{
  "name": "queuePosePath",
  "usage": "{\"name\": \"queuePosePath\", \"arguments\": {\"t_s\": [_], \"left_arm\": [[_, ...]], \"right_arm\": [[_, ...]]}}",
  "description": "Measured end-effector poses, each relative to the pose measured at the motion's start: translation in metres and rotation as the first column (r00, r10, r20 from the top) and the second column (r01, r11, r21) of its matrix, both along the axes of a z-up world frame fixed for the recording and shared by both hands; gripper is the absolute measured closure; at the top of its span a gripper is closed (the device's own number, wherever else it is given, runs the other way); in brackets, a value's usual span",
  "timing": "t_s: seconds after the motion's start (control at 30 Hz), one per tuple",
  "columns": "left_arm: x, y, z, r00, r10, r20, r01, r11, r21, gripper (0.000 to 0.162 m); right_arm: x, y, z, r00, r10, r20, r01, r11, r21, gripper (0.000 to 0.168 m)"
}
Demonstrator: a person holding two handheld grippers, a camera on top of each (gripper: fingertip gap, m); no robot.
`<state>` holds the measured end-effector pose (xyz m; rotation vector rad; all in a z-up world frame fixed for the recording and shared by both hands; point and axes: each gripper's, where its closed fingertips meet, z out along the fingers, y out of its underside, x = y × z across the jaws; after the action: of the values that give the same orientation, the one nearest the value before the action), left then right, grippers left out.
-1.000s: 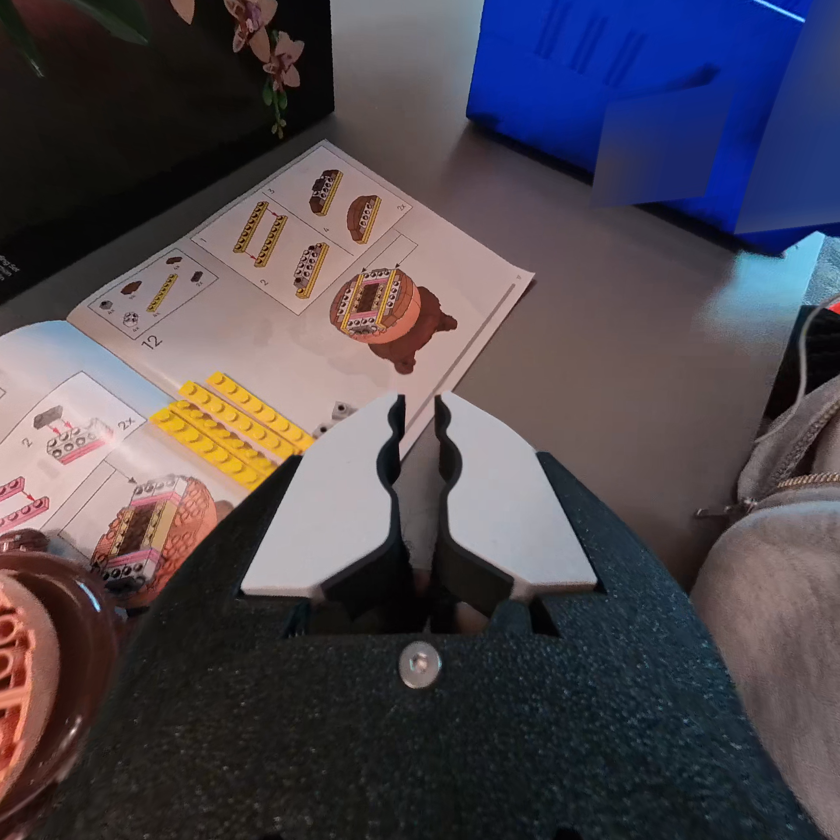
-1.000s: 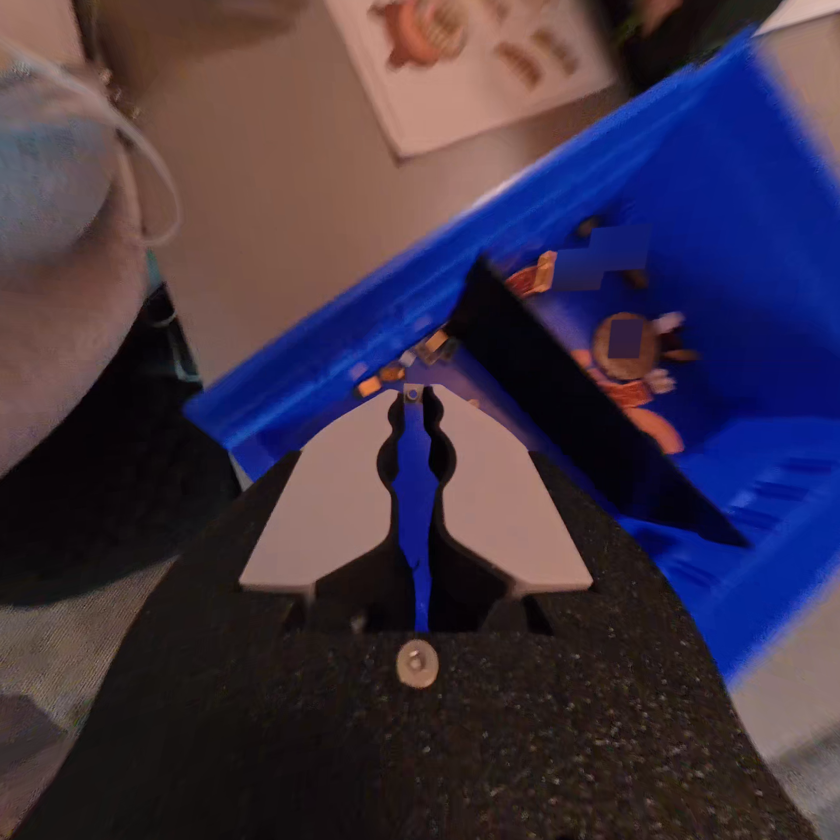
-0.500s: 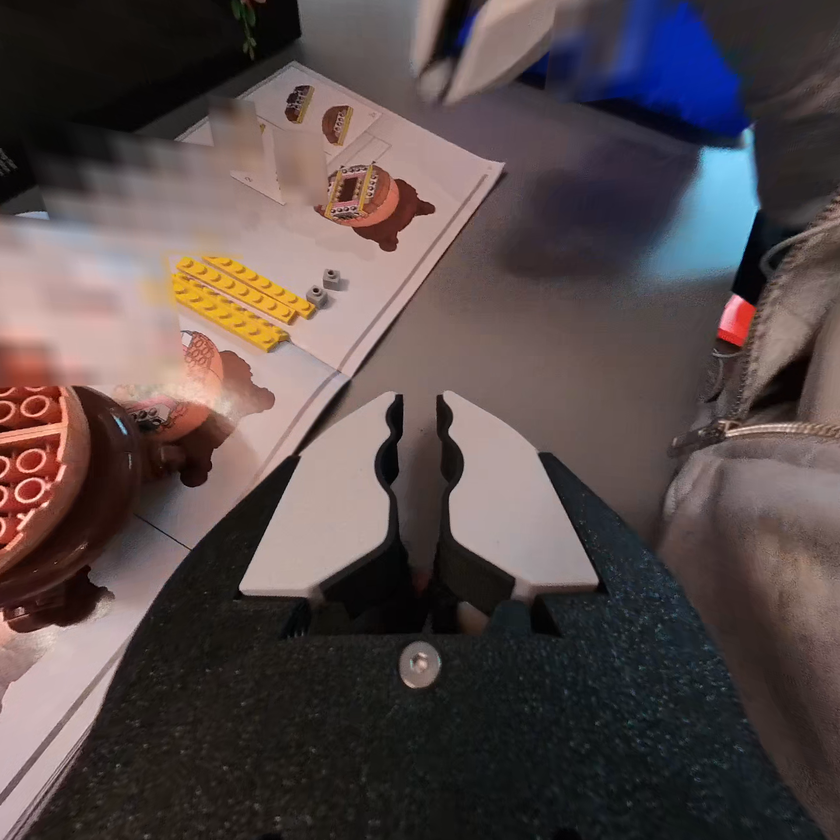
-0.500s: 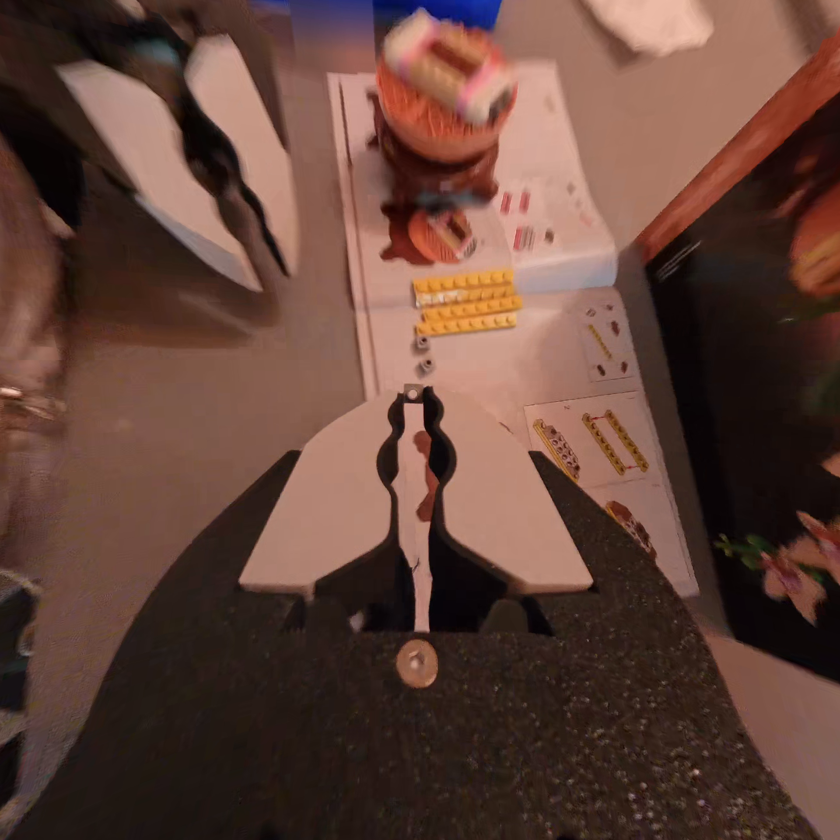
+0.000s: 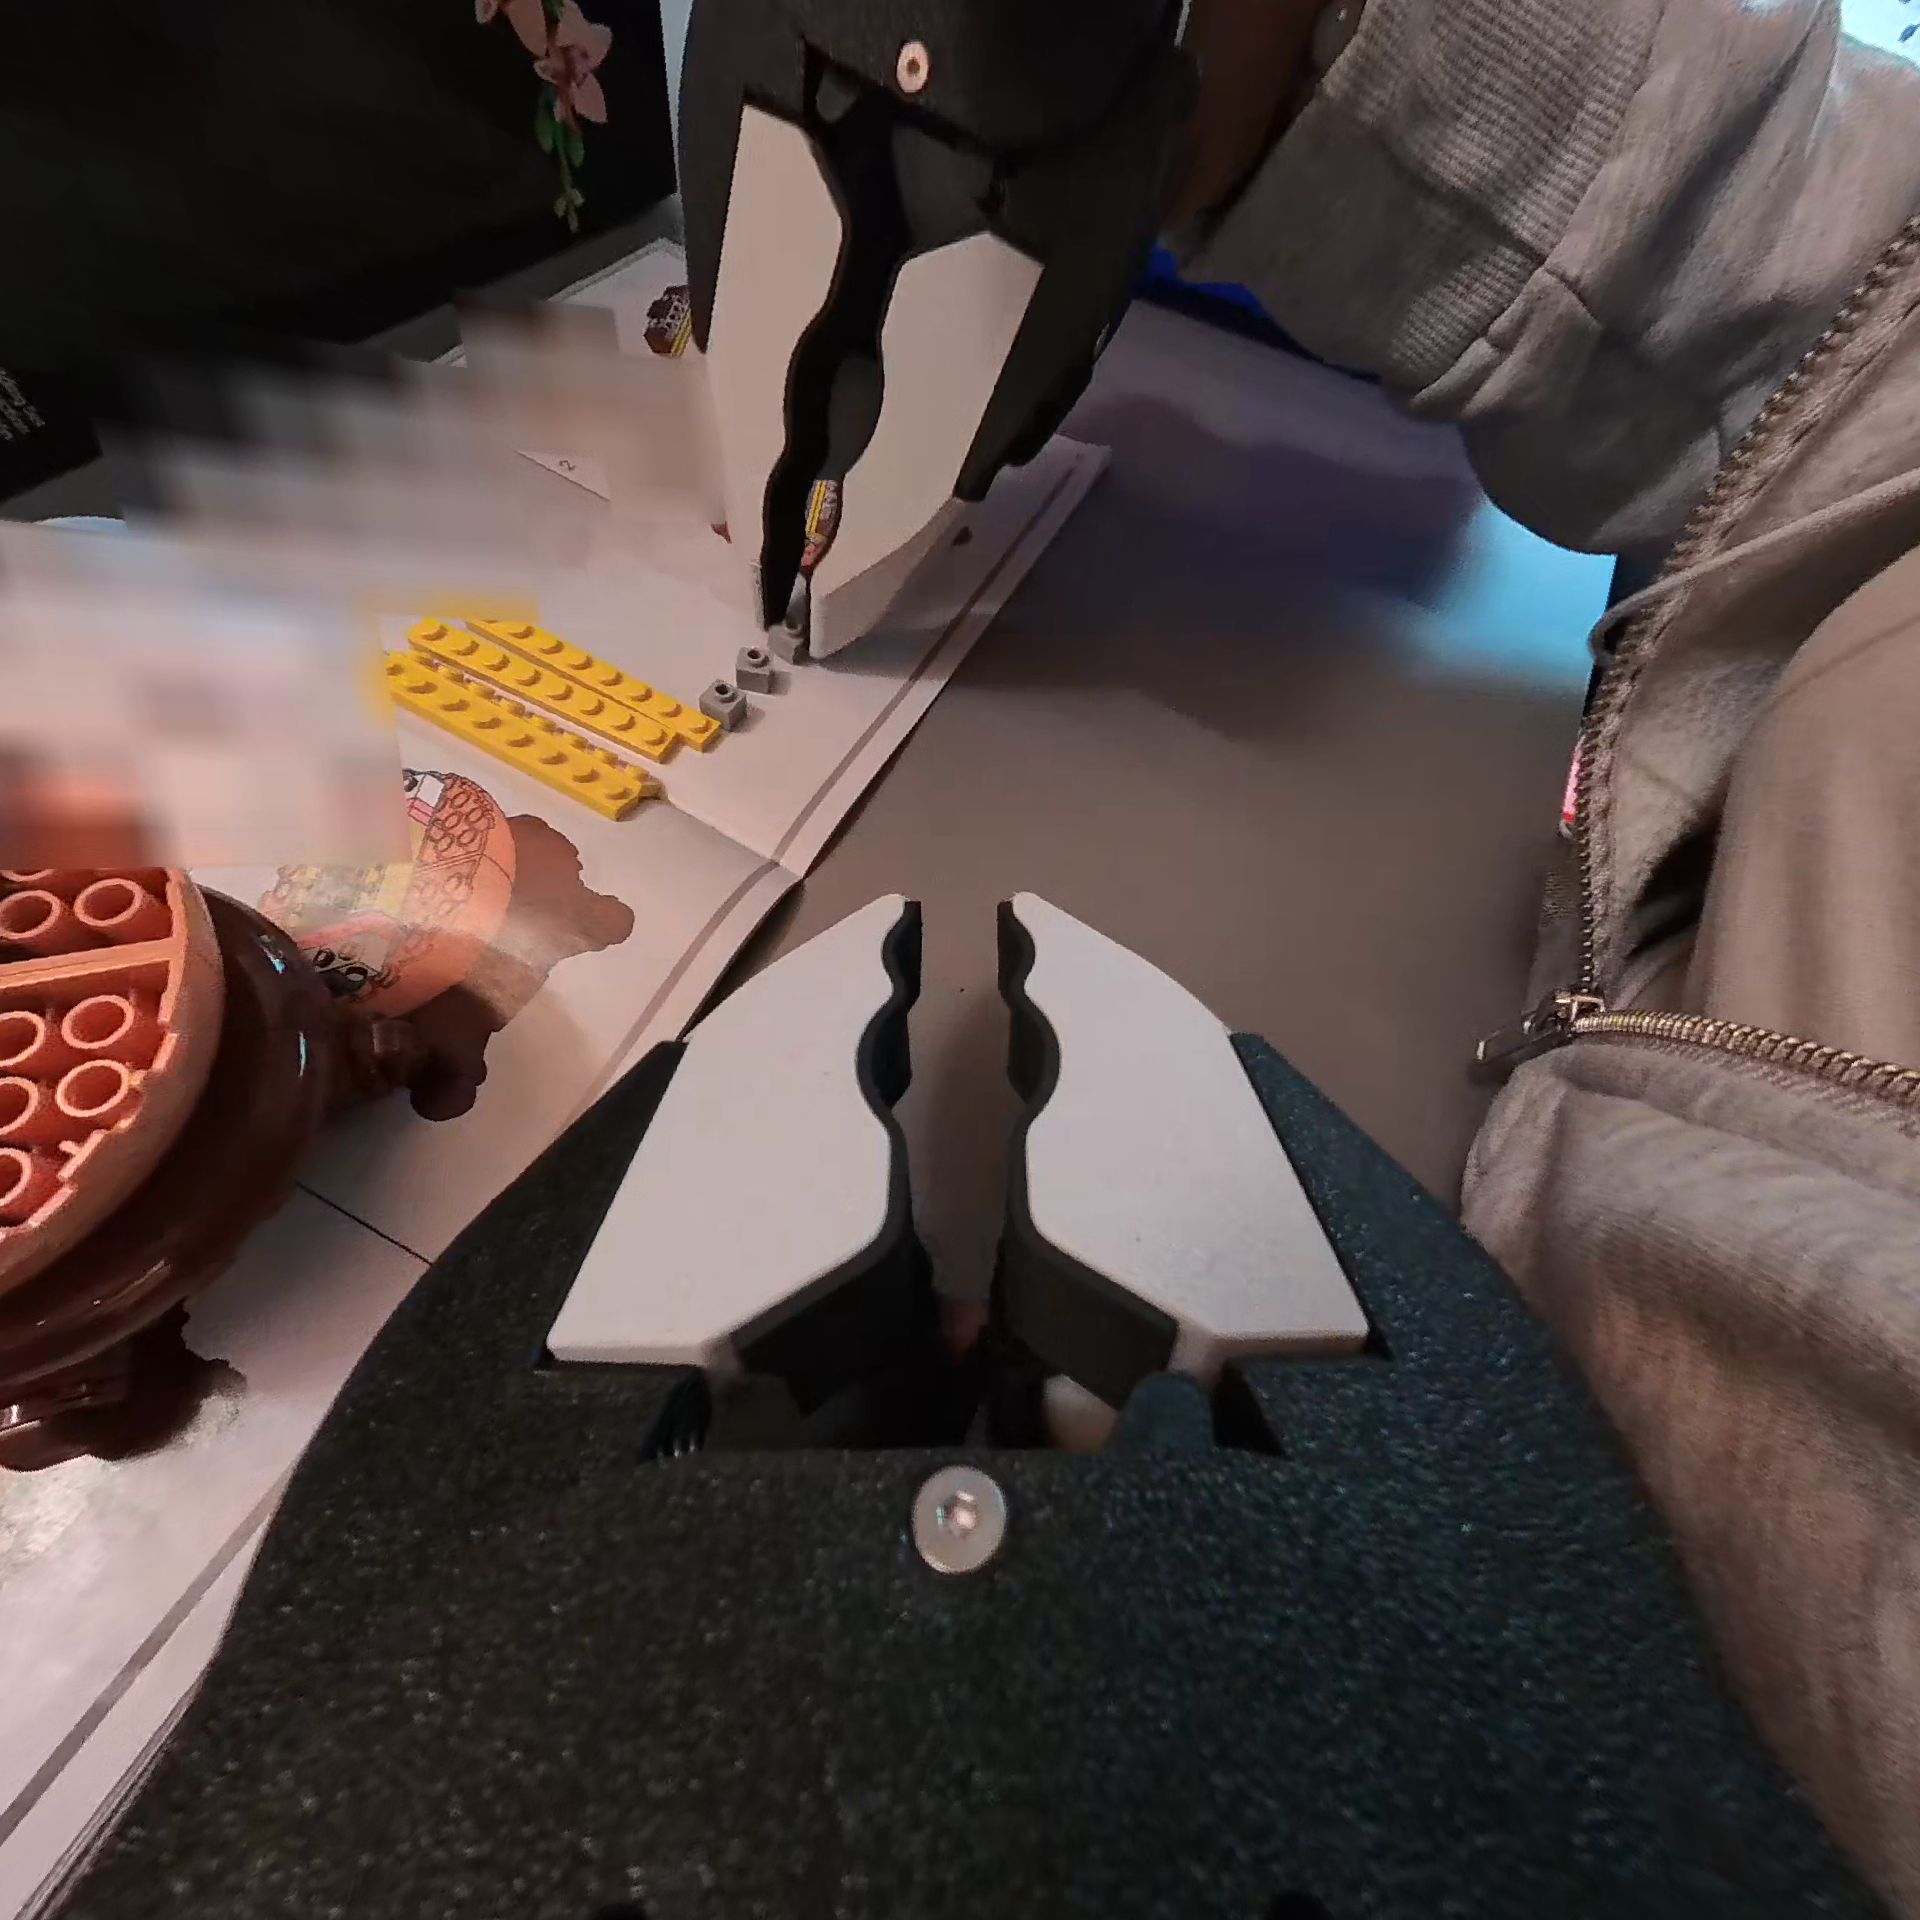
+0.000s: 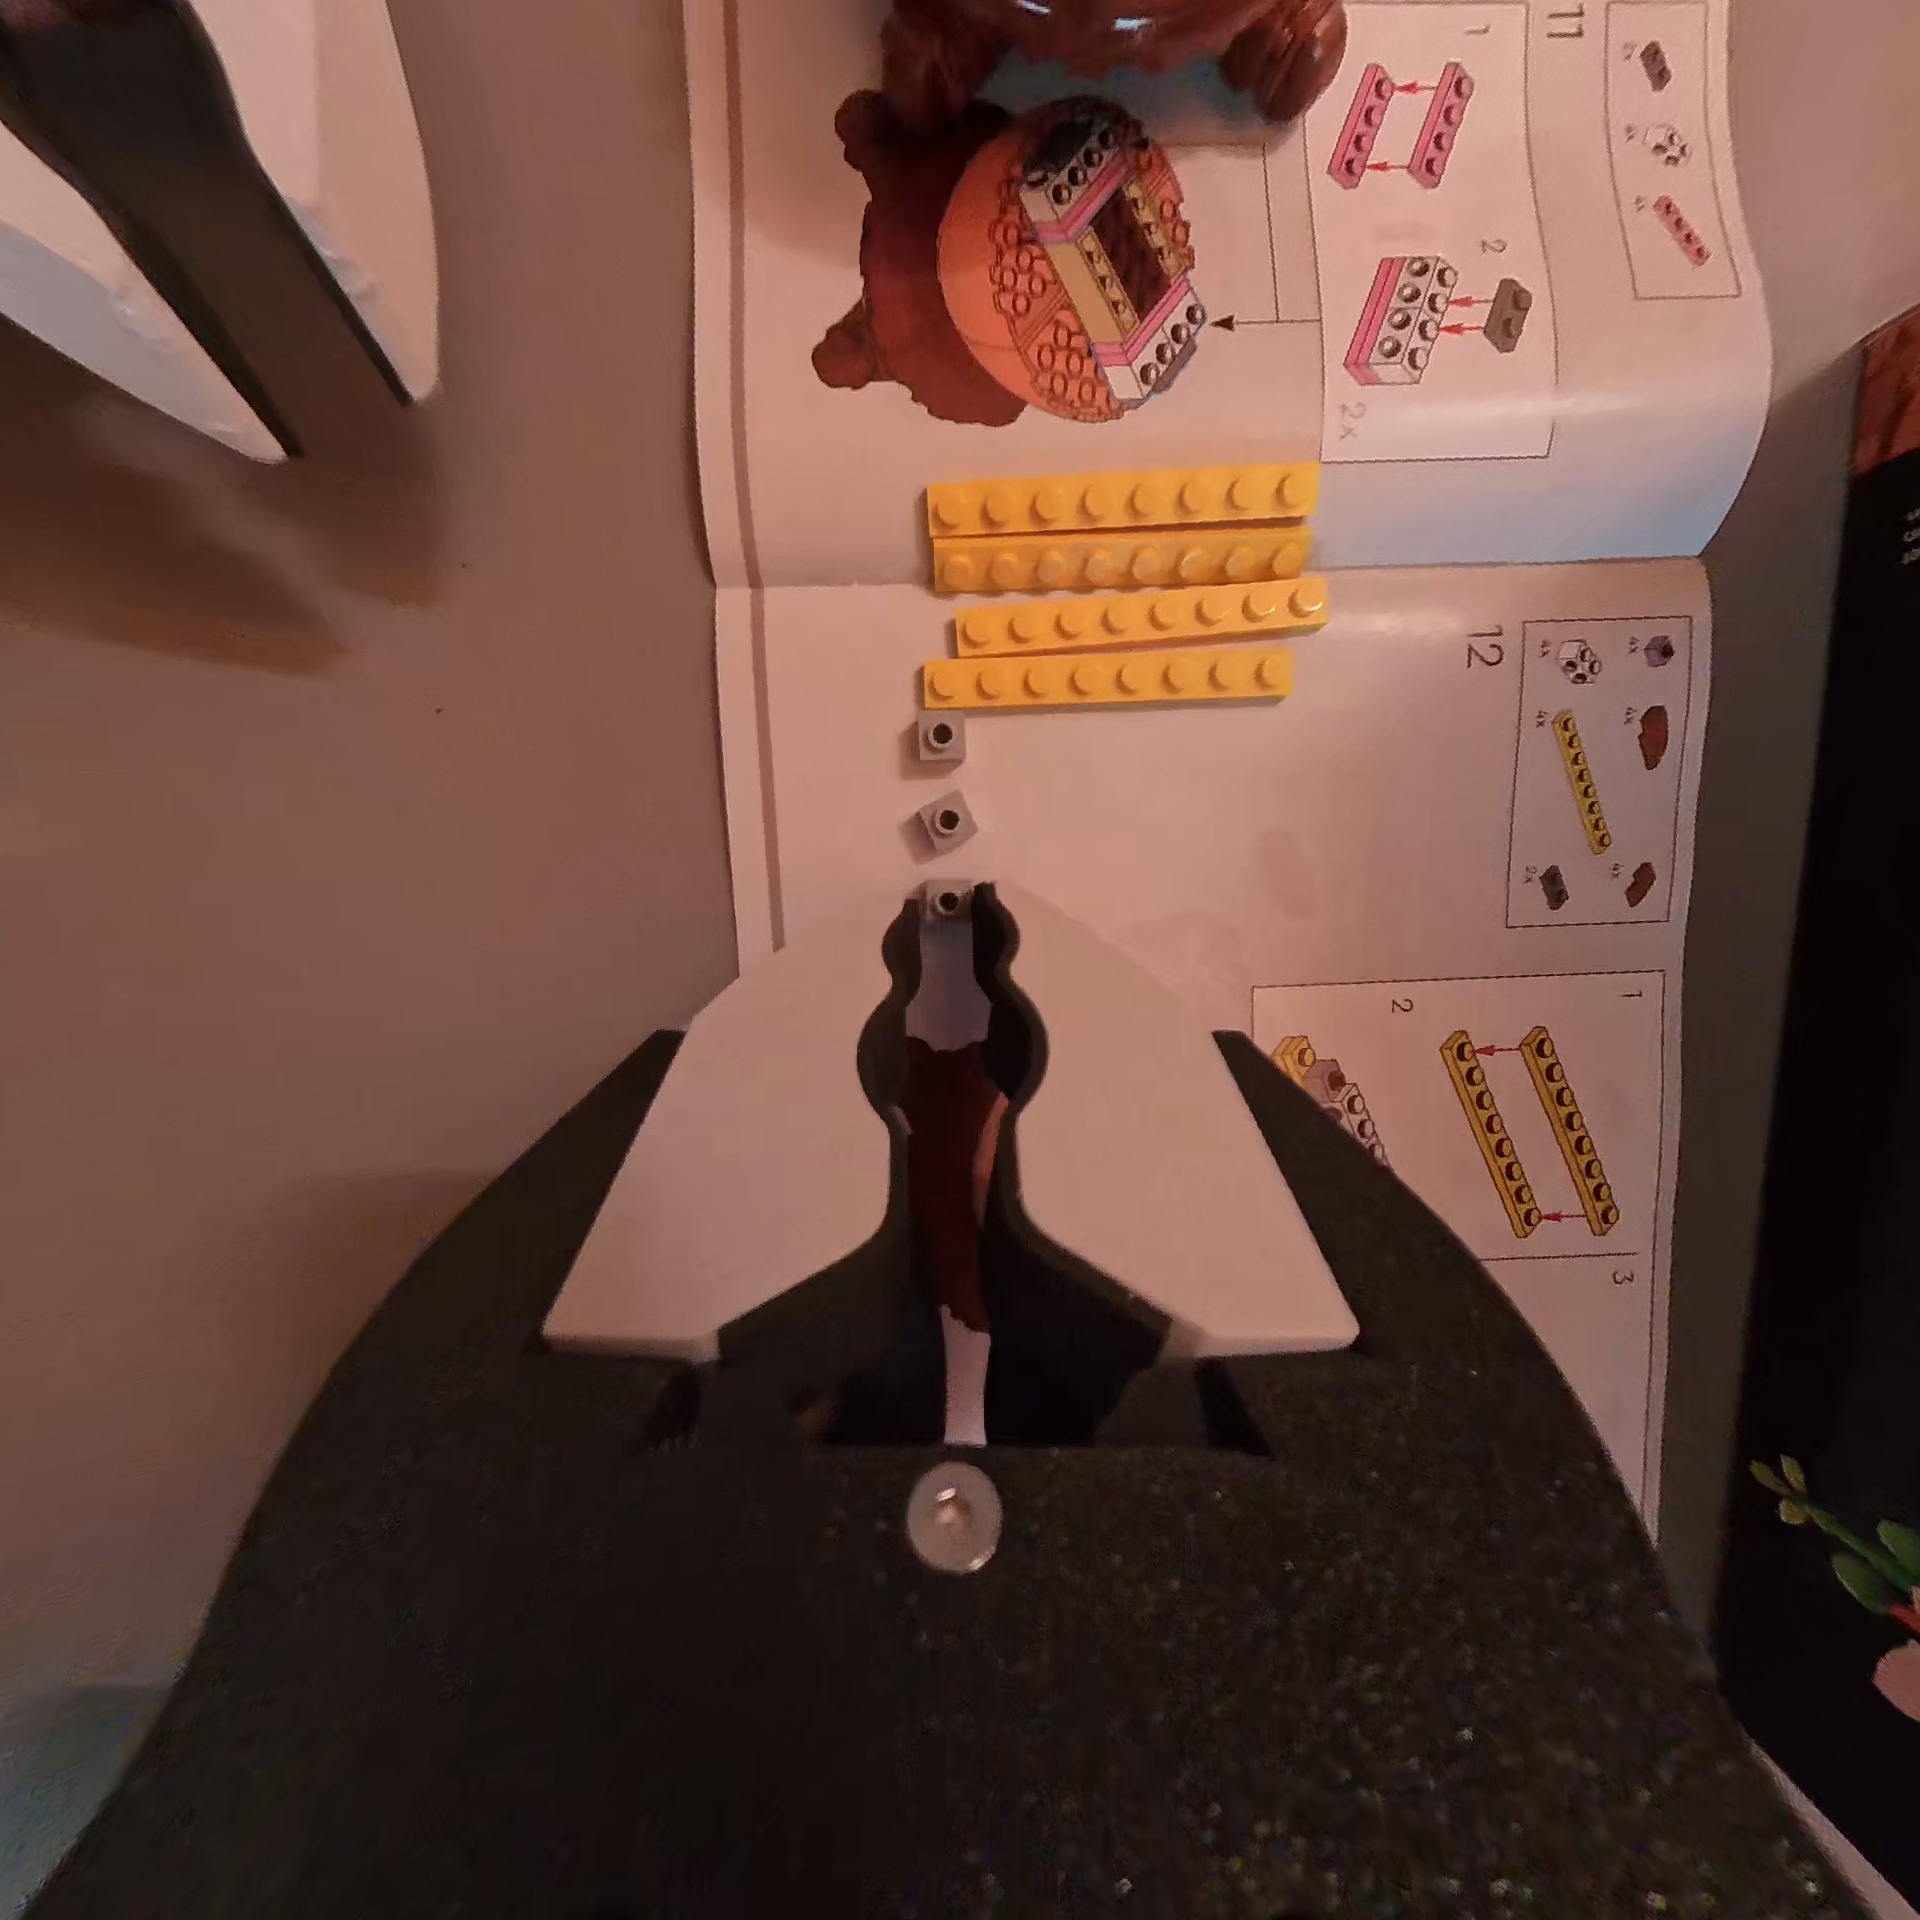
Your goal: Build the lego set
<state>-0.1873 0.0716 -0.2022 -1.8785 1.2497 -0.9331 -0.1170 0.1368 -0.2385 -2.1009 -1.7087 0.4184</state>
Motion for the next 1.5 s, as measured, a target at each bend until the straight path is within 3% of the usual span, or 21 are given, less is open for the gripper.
{"name": "queuePosePath", "arguments": {"t_s": [0.33,0.53,0.7,0.9,1.03,1.13,1.33,1.5], "left_arm": [[0.001,0.001,-0.005,1.0,0.01,-0.019,-0.01,1.0,-0.012,0.148],[0.002,0.007,-0.008,0.998,0.032,-0.045,-0.033,0.999,-0.026,0.148],[0.001,0.011,-0.014,0.992,0.059,-0.108,-0.059,0.998,0.007,0.148],[-0.001,0.016,-0.023,0.978,0.107,-0.178,-0.098,0.993,0.058,0.148],[-0.002,0.021,-0.027,0.966,0.147,-0.212,-0.132,0.988,0.084,0.148],[0.001,0.023,-0.028,0.964,0.166,-0.209,-0.149,0.984,0.095,0.148],[0.005,0.029,-0.032,0.95,0.2,-0.238,-0.175,0.977,0.123,0.149],[0.006,0.029,-0.034,0.948,0.205,-0.241,-0.177,0.975,0.136,0.149]], "right_arm": [[0.0,0.001,0.012,0.997,-0.024,-0.07,0.026,0.999,0.032,0.149],[0.014,-0.001,0.074,0.948,-0.155,-0.277,0.198,0.971,0.135,0.146],[0.064,-0.032,0.132,0.89,-0.267,-0.371,0.36,0.91,0.208,0.144],[0.165,-0.089,0.156,0.83,-0.474,-0.294,0.545,0.801,0.246,0.149],[0.236,-0.118,0.147,0.787,-0.586,-0.195,0.617,0.736,0.279,0.151],[0.272,-0.131,0.132,0.784,-0.604,-0.145,0.619,0.741,0.261,0.152],[0.286,-0.138,0.107,0.889,-0.423,-0.173,0.45,0.876,0.172,0.153],[0.282,-0.145,0.079,0.965,-0.249,-0.083,0.257,0.96,0.108,0.153]]}}
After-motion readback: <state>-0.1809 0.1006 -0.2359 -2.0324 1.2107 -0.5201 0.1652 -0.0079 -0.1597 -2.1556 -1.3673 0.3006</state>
